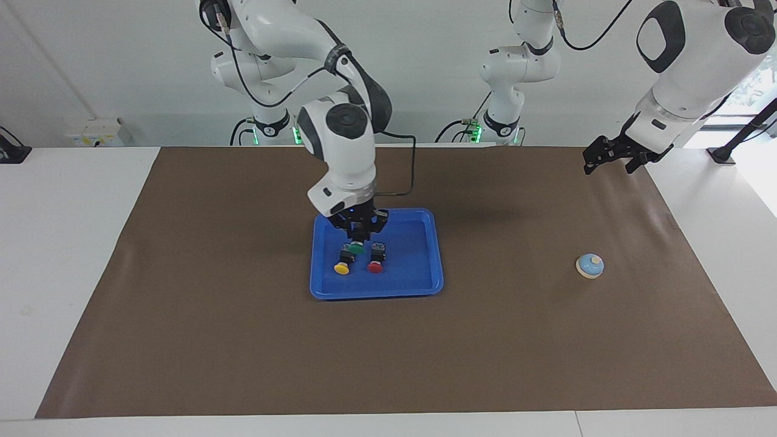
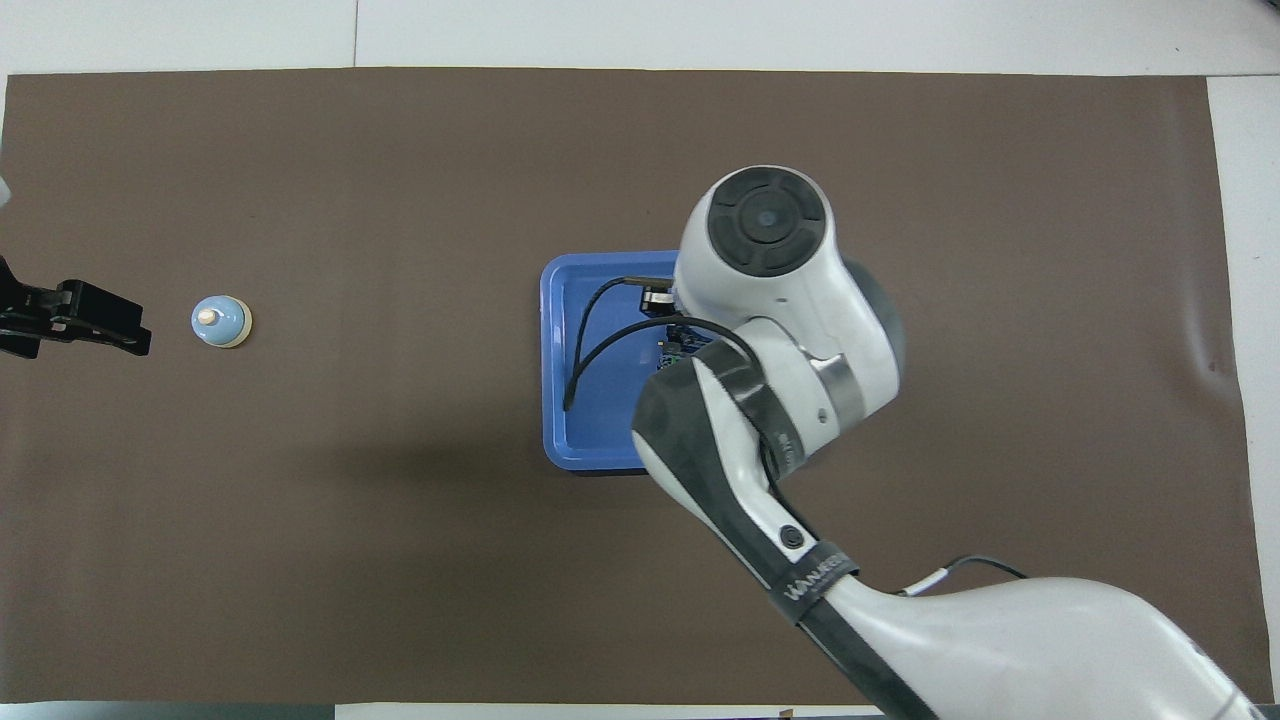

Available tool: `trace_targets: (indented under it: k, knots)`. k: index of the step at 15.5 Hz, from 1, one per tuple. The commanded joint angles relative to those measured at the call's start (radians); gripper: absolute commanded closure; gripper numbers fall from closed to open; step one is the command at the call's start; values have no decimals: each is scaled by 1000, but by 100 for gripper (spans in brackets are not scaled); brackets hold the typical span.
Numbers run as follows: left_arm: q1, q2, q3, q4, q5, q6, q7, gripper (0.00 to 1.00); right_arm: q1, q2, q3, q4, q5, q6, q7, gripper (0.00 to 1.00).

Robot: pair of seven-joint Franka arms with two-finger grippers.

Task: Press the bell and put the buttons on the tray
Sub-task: 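Carry the green-capped button into the tray beside the red one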

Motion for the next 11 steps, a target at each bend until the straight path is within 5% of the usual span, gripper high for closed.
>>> trace_targets:
  k: [1, 10, 11]
  knots:
    - [0, -25, 3, -22, -1, 13, -8, 0, 50, 137, -9, 106, -18, 70, 70, 100]
    - [0, -25, 3, -22, -1, 13, -8, 0, 77, 183, -9, 71, -23, 150, 102, 100]
    - [0, -25, 3, -22, -1, 13, -8, 0, 74, 182, -7, 71, -23, 146, 125, 86]
